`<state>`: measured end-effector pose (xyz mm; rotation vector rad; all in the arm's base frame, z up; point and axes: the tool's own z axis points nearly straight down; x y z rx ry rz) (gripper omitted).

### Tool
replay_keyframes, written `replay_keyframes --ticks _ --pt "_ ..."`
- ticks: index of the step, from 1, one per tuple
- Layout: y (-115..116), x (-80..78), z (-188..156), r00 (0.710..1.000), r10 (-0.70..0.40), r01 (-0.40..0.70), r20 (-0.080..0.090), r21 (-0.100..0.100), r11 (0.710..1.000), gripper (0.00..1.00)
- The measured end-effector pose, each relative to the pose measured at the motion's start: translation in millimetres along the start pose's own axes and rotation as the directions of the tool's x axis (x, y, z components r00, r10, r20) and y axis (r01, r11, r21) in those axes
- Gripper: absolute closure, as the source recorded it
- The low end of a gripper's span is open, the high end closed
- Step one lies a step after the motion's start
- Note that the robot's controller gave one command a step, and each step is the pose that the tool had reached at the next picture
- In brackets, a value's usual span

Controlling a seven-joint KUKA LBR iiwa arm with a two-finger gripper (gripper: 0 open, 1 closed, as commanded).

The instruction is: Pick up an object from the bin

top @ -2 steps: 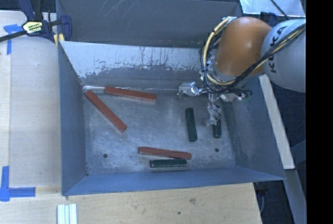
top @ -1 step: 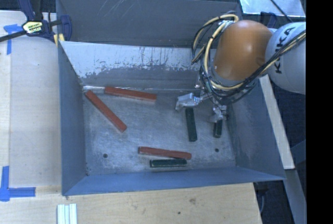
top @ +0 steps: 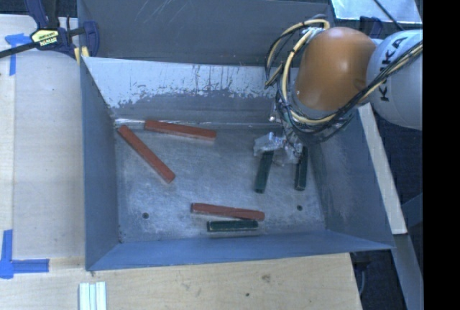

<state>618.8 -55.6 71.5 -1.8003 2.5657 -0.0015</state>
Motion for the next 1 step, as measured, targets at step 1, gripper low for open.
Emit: replay_keyframes --ticks 1 --pt "-0.1 24.2 -144.5 0.994 -0.107 0.107 -0.003 0.006 0.994 1.0"
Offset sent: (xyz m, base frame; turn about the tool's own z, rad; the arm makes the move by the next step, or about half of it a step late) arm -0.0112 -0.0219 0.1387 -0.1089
